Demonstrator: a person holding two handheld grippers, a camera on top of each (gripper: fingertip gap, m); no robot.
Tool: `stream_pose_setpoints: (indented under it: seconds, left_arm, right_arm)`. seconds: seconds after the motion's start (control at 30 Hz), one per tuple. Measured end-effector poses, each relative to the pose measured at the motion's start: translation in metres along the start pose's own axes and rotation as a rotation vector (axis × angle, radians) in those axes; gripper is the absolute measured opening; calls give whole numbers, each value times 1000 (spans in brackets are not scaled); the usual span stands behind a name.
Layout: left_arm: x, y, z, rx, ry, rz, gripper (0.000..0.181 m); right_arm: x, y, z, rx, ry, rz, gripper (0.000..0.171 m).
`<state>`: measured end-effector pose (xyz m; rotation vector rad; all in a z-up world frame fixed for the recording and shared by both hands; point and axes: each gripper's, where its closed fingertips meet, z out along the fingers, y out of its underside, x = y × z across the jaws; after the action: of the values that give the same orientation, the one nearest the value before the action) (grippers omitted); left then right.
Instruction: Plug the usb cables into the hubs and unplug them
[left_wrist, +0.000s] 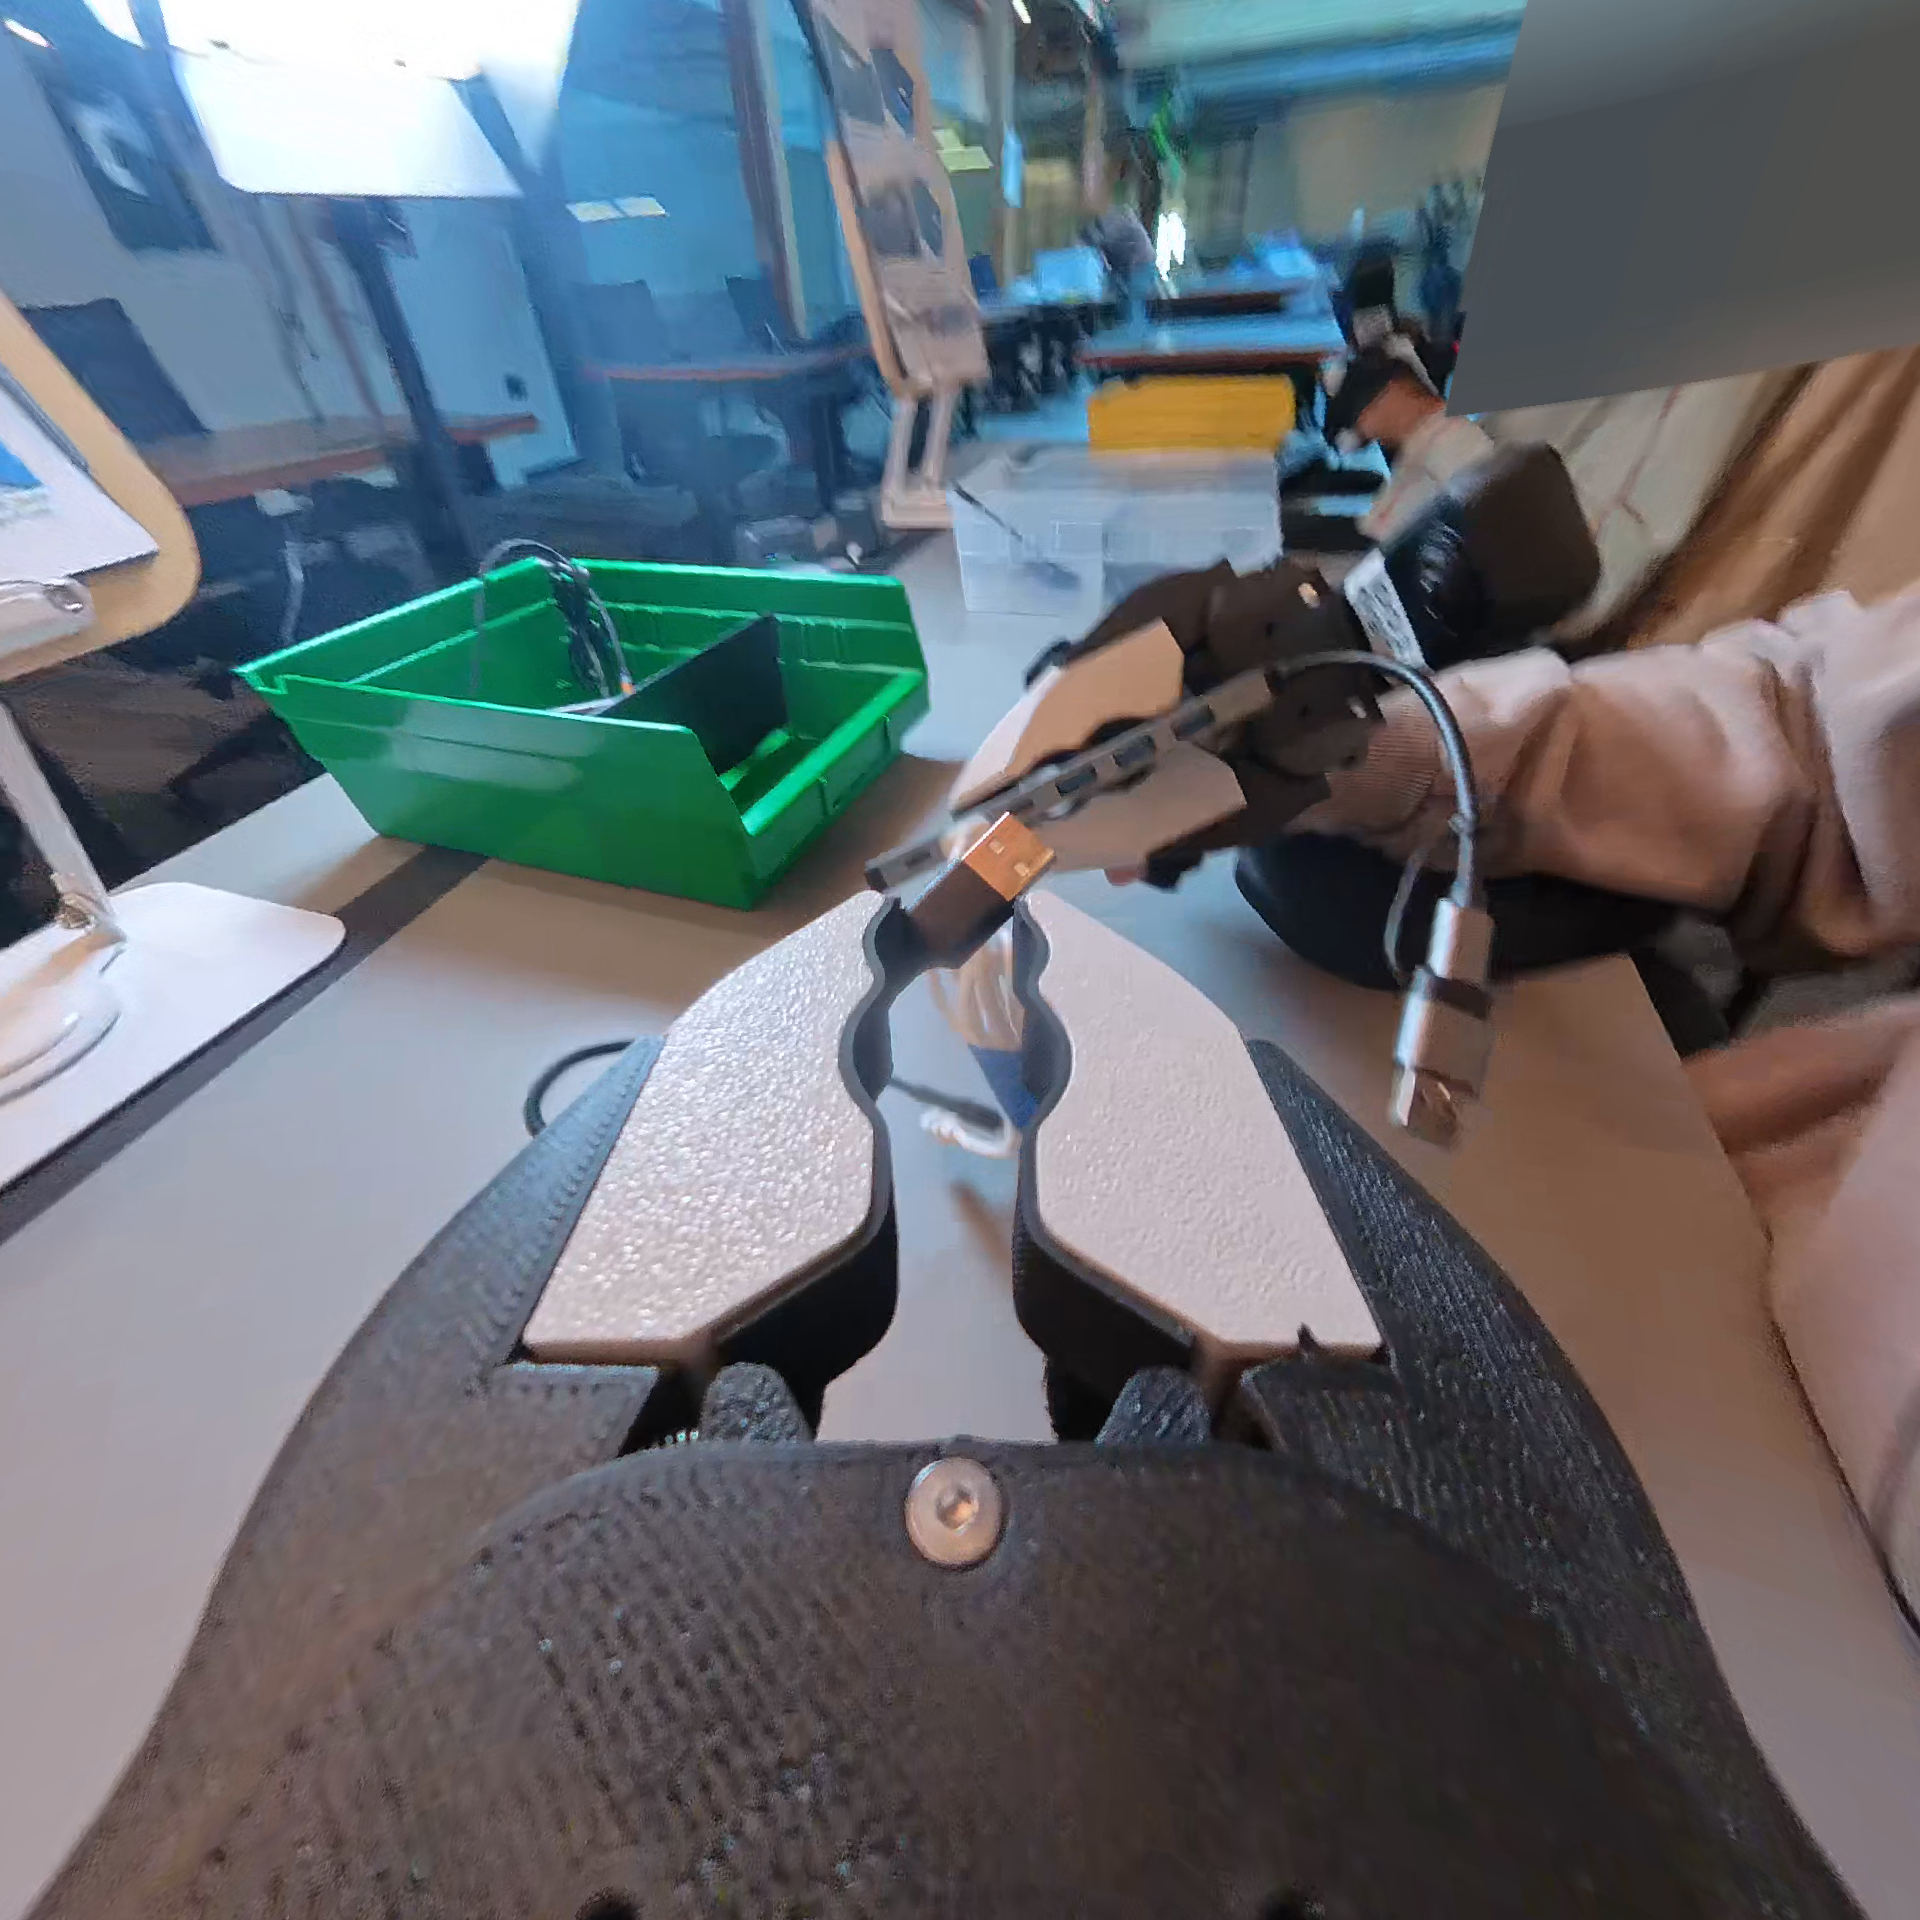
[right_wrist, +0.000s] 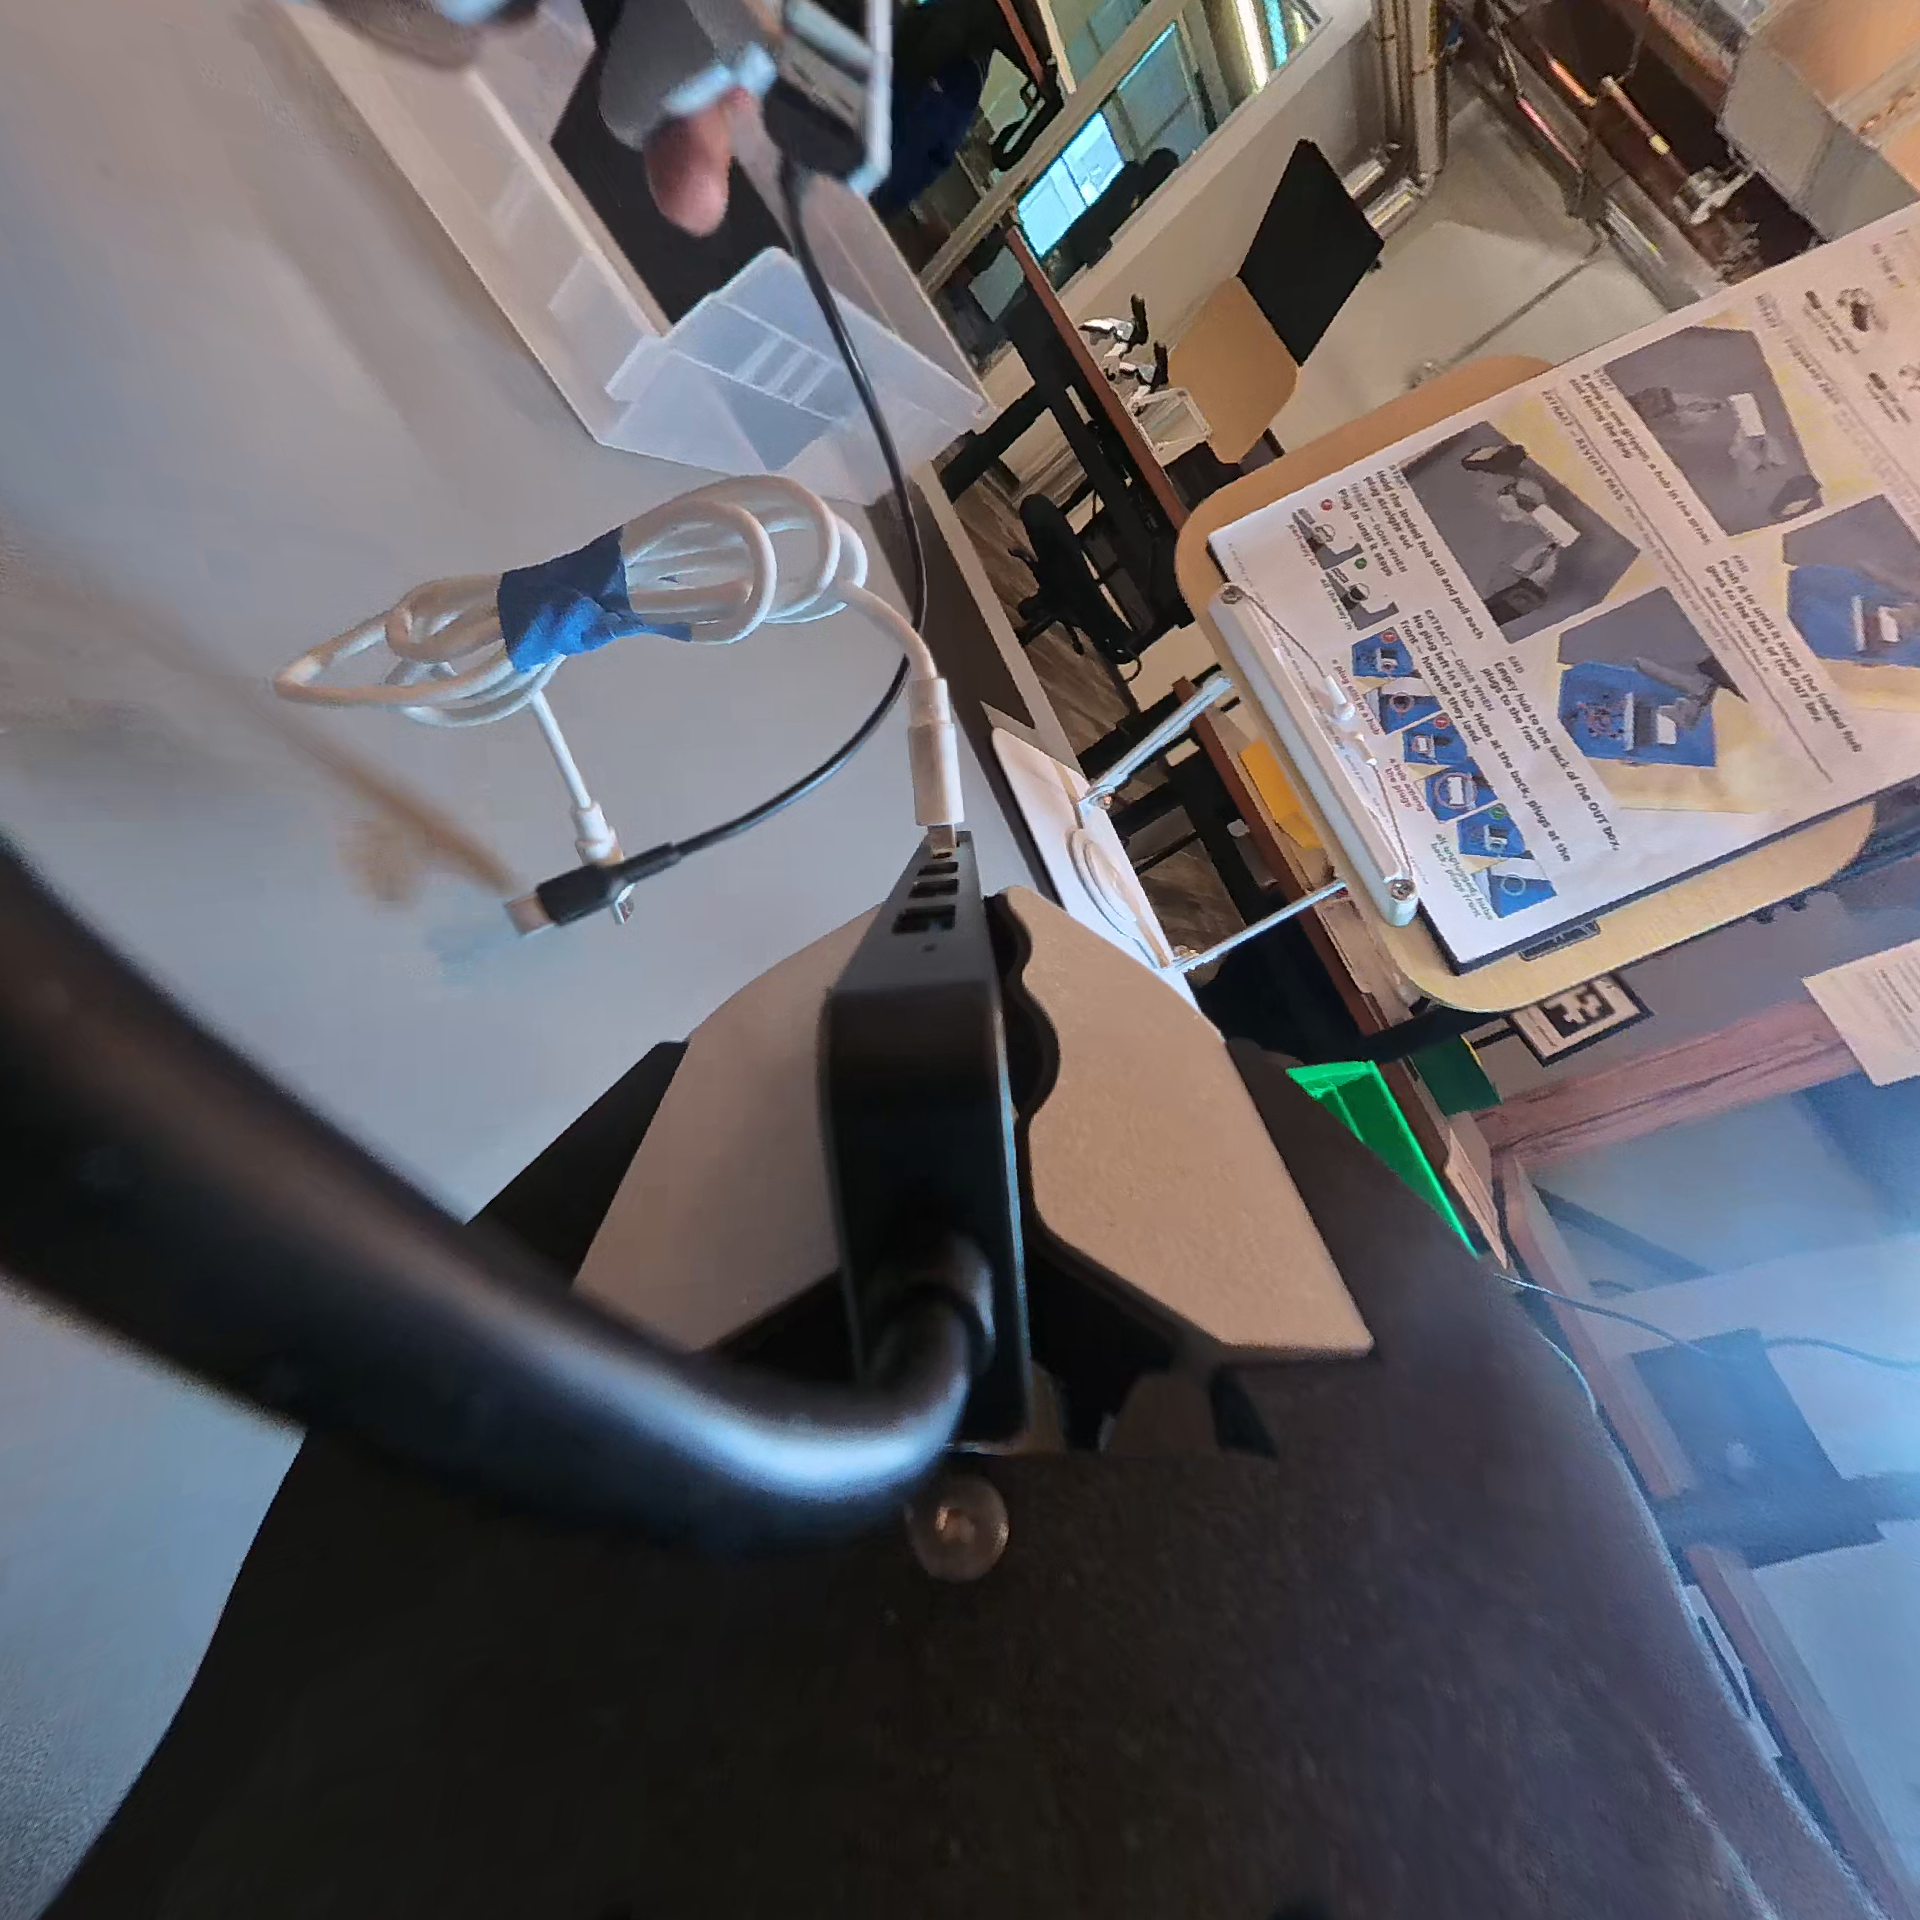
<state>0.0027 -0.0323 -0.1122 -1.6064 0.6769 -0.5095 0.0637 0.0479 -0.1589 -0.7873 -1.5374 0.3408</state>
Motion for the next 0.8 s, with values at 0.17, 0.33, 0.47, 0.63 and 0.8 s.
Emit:
stream_pose_setpoints:
  seconds: [0.17, 0.33, 0.47, 0.63, 0.8]
  left_arm:
    - [35, -4, -57, -380, 376, 48, 21]
    - [68, -11, -111, -583, 812, 197, 21]
    - [32, 0, -93, -770, 857, 73, 21]
    - [-15, 21, -65, -914, 819, -173, 20]
    - [11, 42, -89, -1282, 1044, -257, 20]
  right_arm:
    - [13, -8, -13, 77, -70, 124, 13]
    - [13, -24, -36, 189, -236, 272, 13]
    - [1, -47, -64, 360, -544, 555, 18]
    - [14, -60, -86, 544, -626, 728, 11]
    - [32, -41, -78, 512, -519, 776, 11]
